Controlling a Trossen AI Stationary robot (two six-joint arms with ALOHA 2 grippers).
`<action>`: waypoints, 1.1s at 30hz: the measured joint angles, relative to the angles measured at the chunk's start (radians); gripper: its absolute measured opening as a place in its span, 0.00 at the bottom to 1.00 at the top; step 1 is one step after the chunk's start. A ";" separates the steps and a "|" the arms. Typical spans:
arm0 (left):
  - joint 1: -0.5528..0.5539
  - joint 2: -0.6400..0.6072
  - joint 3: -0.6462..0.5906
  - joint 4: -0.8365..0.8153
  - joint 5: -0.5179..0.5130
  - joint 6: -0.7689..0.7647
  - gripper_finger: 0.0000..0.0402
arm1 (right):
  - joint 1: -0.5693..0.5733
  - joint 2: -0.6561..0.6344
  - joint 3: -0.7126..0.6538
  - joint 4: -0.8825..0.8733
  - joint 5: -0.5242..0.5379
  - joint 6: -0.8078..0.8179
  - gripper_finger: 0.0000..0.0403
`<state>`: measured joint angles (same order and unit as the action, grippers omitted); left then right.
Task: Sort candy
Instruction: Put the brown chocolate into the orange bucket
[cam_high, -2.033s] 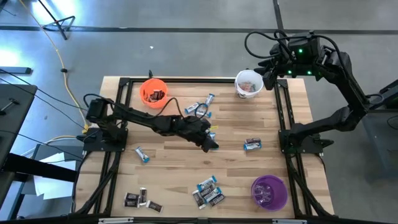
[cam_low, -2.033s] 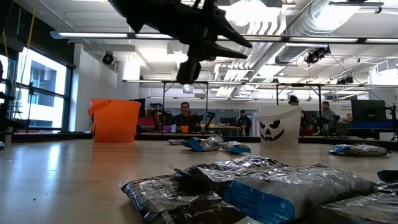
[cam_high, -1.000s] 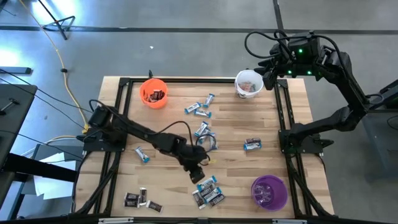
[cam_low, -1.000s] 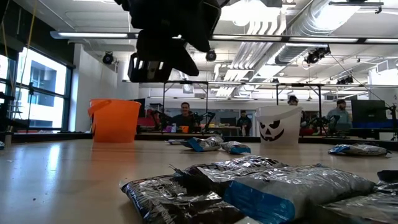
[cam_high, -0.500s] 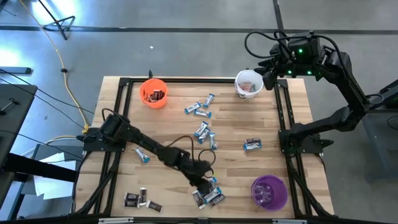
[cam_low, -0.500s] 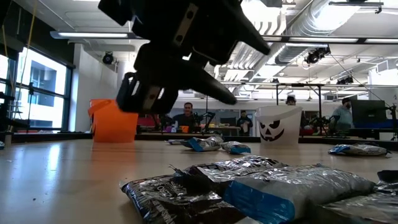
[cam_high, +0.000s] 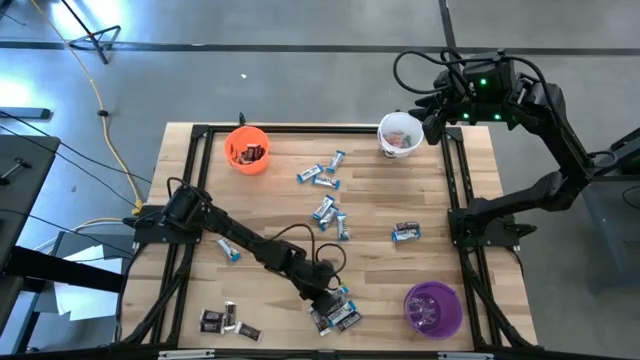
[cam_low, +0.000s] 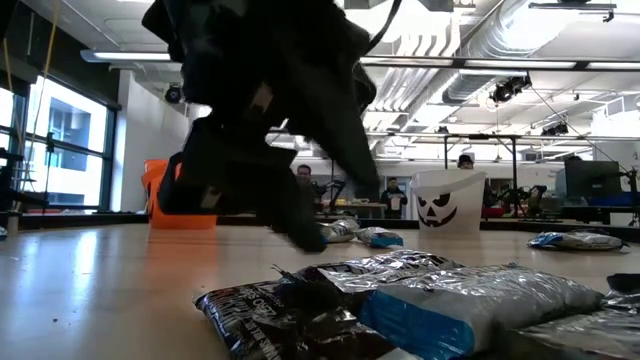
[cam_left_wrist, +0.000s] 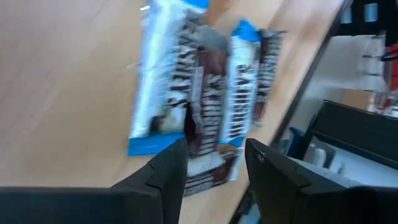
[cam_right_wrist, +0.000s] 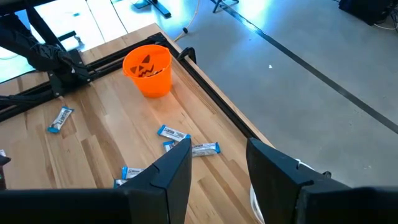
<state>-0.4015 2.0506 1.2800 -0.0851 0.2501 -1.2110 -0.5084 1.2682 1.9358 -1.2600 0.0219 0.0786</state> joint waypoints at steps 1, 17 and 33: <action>0.000 0.000 -0.001 -0.004 0.000 -0.001 0.37 | 0.000 0.000 0.000 0.000 0.000 0.000 0.37; -0.005 0.062 0.002 0.131 -0.008 -0.037 0.37 | 0.000 0.000 0.000 0.000 0.000 0.000 0.37; -0.021 0.130 0.005 0.171 -0.060 -0.062 0.34 | 0.000 0.000 0.000 0.000 0.000 0.000 0.37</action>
<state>-0.4221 2.1803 1.2848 0.0854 0.1902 -1.2726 -0.5084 1.2682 1.9359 -1.2601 0.0219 0.0787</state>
